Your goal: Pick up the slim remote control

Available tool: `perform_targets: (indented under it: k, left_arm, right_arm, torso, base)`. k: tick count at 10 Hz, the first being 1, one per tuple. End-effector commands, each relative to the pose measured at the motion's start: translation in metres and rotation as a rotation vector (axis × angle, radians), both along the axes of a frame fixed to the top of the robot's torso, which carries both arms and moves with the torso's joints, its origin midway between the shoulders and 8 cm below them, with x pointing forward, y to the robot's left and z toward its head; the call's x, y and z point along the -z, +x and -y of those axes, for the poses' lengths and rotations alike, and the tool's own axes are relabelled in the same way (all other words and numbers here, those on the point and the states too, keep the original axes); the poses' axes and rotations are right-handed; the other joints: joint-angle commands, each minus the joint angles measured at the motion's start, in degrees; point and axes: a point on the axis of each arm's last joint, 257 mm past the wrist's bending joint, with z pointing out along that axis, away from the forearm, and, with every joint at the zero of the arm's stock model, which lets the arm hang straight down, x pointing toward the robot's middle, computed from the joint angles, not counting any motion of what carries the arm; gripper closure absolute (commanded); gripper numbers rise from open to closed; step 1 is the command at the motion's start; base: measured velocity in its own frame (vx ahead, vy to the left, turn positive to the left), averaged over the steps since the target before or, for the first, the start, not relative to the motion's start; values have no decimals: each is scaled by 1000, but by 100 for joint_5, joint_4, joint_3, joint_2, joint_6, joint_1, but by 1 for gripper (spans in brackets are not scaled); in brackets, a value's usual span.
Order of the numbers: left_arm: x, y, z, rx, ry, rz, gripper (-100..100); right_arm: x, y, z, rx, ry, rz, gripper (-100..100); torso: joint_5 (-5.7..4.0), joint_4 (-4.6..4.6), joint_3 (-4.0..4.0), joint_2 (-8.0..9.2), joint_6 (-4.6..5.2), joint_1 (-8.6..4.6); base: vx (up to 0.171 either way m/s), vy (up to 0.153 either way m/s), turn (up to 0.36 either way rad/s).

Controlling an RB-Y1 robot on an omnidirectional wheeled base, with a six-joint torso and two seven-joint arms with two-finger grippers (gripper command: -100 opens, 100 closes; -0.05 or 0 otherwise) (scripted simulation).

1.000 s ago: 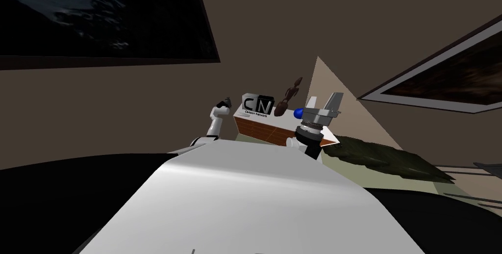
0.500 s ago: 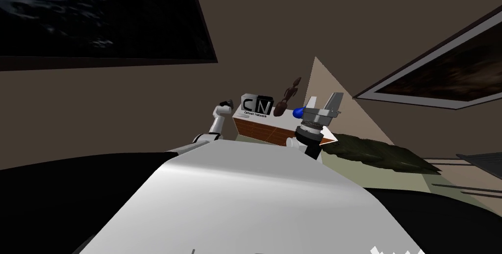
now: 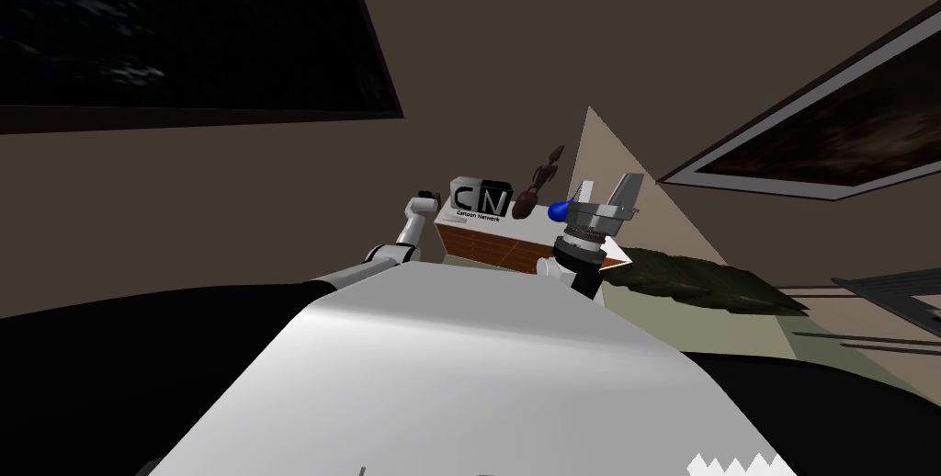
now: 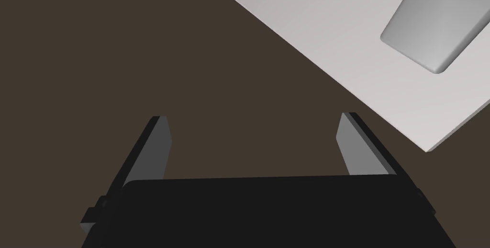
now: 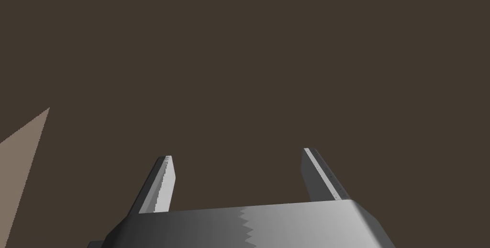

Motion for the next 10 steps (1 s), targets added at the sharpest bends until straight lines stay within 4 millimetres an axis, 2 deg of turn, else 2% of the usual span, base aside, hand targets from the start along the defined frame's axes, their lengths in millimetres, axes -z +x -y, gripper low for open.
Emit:
perform_targets:
  k: [1, 2, 3, 4, 5, 6, 7, 8, 9, 10]
  left_arm:
    - [17, -5, 12, 16, -6, -74, -100]
    - [29, -13, 11, 13, -8, -120, -100]
    - [33, -13, 24, 31, -10, -158, -100]
    - [49, -24, 22, 26, -12, -213, -100]
    - [52, -24, 35, 45, -12, -244, -100]
    - [64, -35, 33, 40, -14, -293, -100]
    - [71, -39, 45, 58, -13, -338, -100]
    - [86, -52, 43, 52, -14, -391, -100]
    - [86, -52, 43, 52, -14, -391, -100]
    - [99, -64, 54, 67, -13, -459, -100]
  right_arm:
    - [0, 0, 0, 0, 0, 0, 0]
    - [0, 0, 0, 0, 0, 0, 0]
    - [0, 0, 0, 0, 0, 0, 0]
    - [0, 0, 0, 0, 0, 0, 0]
    - [0, 0, 0, 0, 0, 0, 0]
    - [0, 0, 0, 0, 0, 0, 0]
    - [0, 0, 0, 0, 0, 0, 0]
    - [0, 0, 0, 0, 0, 0, 0]
    - [0, 0, 0, 0, 0, 0, 0]
    - [0, 0, 0, 0, 0, 0, 0]
  torso:
    - [0, 0, 0, 0, 0, 0]
    - [1, 0, -2, -4, 1, 6]
    - [1, -1, -2, -4, -1, 5]
    - [0, -1, -3, -7, 2, 2]
    - [1, -1, -3, -5, -2, 2]
    - [0, -1, -6, -13, 1, 4]
    - [1, -2, -6, -9, -1, 5]
    - [1, -2, -5, -9, 0, 5]
    - [1, -2, -3, -5, -2, 3]
    - [-1, 1, 3, 5, -2, -4]
  base:
    - [57, 47, -84]
    - [56, 44, -46]
    - [62, 34, -77]
    - [56, 32, -43]
    - [83, 43, -72]
    - [65, 44, -43]
    - [64, 44, -66]
    - [54, 34, -37]
    - [22, 11, 7]
    - [45, 26, -60]
